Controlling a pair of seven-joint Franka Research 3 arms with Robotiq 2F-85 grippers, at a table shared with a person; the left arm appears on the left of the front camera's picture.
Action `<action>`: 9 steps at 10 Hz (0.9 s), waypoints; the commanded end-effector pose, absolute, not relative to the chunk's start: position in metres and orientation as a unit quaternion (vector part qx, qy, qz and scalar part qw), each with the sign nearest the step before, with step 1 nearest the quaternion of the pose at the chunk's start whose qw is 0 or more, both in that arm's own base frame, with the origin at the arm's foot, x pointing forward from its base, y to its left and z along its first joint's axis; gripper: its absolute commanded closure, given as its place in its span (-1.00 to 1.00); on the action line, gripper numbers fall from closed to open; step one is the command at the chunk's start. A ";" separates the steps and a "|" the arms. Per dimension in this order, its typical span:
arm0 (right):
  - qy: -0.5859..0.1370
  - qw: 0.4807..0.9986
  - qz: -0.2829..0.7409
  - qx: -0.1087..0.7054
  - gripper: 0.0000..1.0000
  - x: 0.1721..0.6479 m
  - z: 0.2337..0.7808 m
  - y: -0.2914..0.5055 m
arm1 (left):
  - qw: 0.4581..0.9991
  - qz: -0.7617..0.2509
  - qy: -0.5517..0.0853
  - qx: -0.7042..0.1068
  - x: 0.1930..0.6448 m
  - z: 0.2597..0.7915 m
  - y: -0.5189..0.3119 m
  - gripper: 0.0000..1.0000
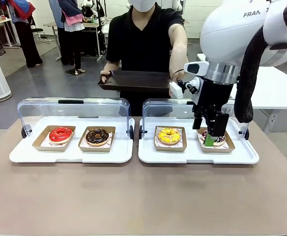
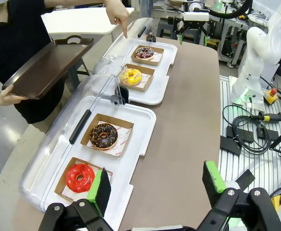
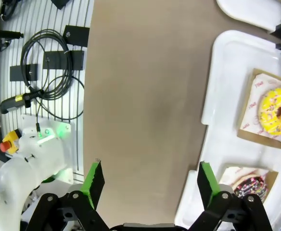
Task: Provide the desired donut to the person.
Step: Pick up and lift the Paper togo box containing the Donut pointed at by the person.
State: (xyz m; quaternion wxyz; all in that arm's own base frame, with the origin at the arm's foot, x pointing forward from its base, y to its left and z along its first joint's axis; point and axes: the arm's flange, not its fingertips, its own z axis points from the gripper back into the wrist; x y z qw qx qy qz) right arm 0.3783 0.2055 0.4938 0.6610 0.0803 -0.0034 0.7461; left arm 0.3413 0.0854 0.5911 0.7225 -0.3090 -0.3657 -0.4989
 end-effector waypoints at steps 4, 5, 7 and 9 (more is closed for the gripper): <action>0.001 0.662 0.745 0.078 -1.00 0.379 0.494 0.206 | 0.721 -0.500 -0.363 -0.314 0.341 0.593 0.086 -1.00; -0.004 0.661 0.746 0.081 -1.00 0.379 0.494 0.205 | 0.721 -0.500 -0.363 -0.314 0.341 0.593 0.086 -1.00; -0.026 0.712 0.701 0.033 -1.00 0.381 0.471 0.225 | 0.721 -0.500 -0.363 -0.314 0.341 0.593 0.086 -1.00; -0.051 0.729 0.683 0.007 -1.00 0.386 0.449 0.232 | 0.721 -0.500 -0.363 -0.314 0.341 0.593 0.086 -1.00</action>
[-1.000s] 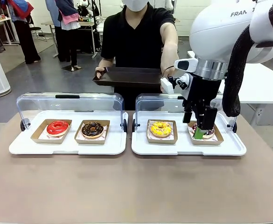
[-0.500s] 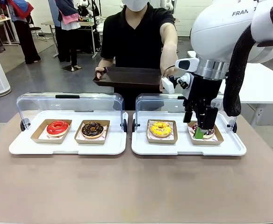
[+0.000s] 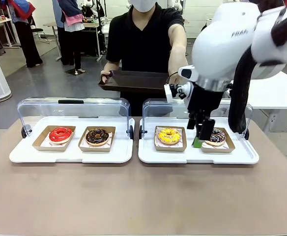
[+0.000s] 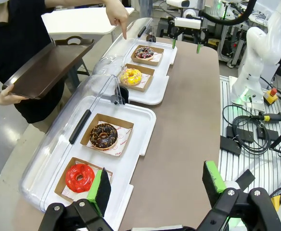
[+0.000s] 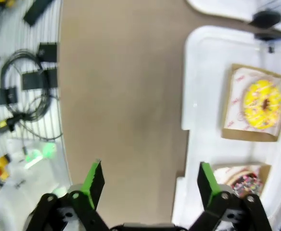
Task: Provide the desired donut to the person.
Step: Pick up and lift the Paper togo box containing the Donut pointed at by the person.
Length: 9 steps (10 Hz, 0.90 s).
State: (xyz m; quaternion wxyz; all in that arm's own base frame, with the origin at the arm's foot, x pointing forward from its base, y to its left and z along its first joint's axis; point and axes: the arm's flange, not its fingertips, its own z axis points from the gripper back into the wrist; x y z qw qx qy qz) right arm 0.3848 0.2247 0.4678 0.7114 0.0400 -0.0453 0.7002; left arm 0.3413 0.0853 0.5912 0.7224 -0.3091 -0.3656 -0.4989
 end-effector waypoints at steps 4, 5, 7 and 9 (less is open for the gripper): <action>-0.074 0.721 0.689 0.006 -1.00 0.411 0.412 0.234 | 0.721 -0.500 -0.363 -0.314 0.341 0.593 0.086 -1.00; -0.071 0.719 0.691 0.026 -1.00 0.418 0.405 0.233 | 0.721 -0.500 -0.363 -0.314 0.341 0.593 0.086 -1.00; -0.070 0.720 0.690 0.017 -1.00 0.409 0.410 0.232 | 0.721 -0.500 -0.363 -0.314 0.341 0.593 0.086 -1.00; -0.070 0.720 0.690 0.017 -1.00 0.409 0.410 0.232 | 0.721 -0.500 -0.363 -0.314 0.341 0.593 0.086 -1.00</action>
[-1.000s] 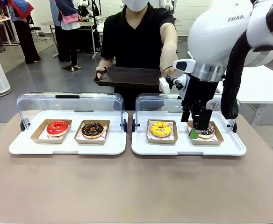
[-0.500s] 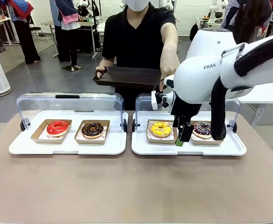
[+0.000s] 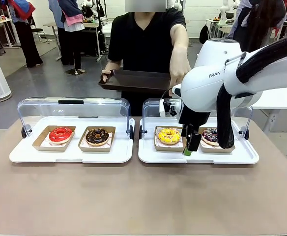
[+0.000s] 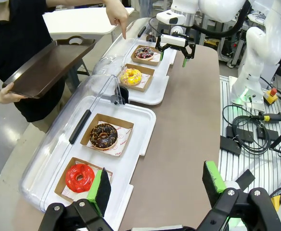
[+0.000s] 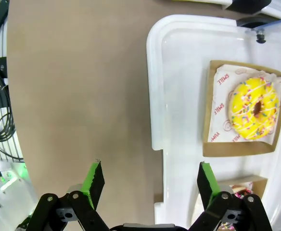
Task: Provide the desired donut to the person.
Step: Pick up and lift the Paper togo box containing the Donut pointed at by the person.
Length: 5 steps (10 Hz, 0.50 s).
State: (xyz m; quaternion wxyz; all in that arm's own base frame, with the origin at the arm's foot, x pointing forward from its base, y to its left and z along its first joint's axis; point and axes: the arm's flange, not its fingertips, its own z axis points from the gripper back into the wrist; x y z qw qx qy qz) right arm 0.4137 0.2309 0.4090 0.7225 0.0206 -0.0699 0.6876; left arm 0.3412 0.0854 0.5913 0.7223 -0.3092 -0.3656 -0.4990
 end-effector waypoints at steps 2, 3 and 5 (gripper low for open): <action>-0.070 0.720 0.690 0.017 -1.00 0.409 0.410 0.232 | 0.721 -0.500 -0.363 -0.314 0.341 0.593 0.086 -1.00; -0.072 0.722 0.688 0.020 -1.00 0.413 0.411 0.231 | 0.721 -0.500 -0.363 -0.314 0.341 0.593 0.086 -1.00; -0.076 0.730 0.679 0.013 -1.00 0.426 0.399 0.229 | 0.721 -0.500 -0.363 -0.314 0.341 0.593 0.086 -1.00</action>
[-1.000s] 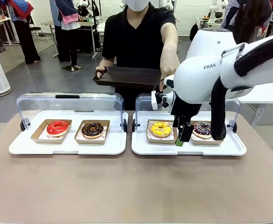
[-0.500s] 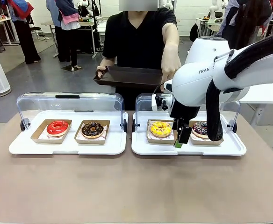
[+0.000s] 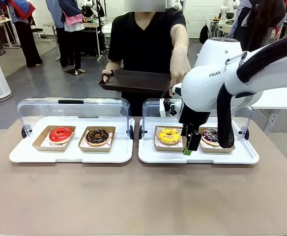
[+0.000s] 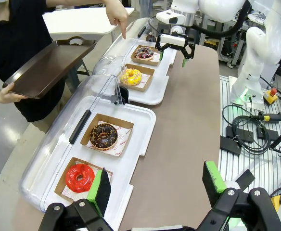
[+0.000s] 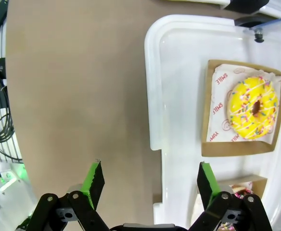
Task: Provide the desired donut to the person.
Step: Pick up and lift the Paper togo box containing the Donut pointed at by the person.
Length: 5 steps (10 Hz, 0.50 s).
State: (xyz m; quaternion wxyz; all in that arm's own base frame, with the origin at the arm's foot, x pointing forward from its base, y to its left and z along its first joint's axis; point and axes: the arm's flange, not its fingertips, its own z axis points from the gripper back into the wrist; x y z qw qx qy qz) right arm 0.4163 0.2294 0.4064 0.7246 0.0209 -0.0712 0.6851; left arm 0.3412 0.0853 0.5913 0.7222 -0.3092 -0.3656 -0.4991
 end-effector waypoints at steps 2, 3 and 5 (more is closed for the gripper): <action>-0.080 0.737 0.671 0.010 -1.00 0.445 0.383 0.226 | 0.721 -0.500 -0.363 -0.314 0.341 0.593 0.086 -1.00; -0.083 0.732 0.676 0.014 -1.00 0.449 0.376 0.226 | 0.721 -0.500 -0.363 -0.314 0.341 0.593 0.086 -1.00; -0.082 0.737 0.671 0.015 -1.00 0.461 0.366 0.229 | 0.721 -0.500 -0.363 -0.314 0.341 0.593 0.086 -1.00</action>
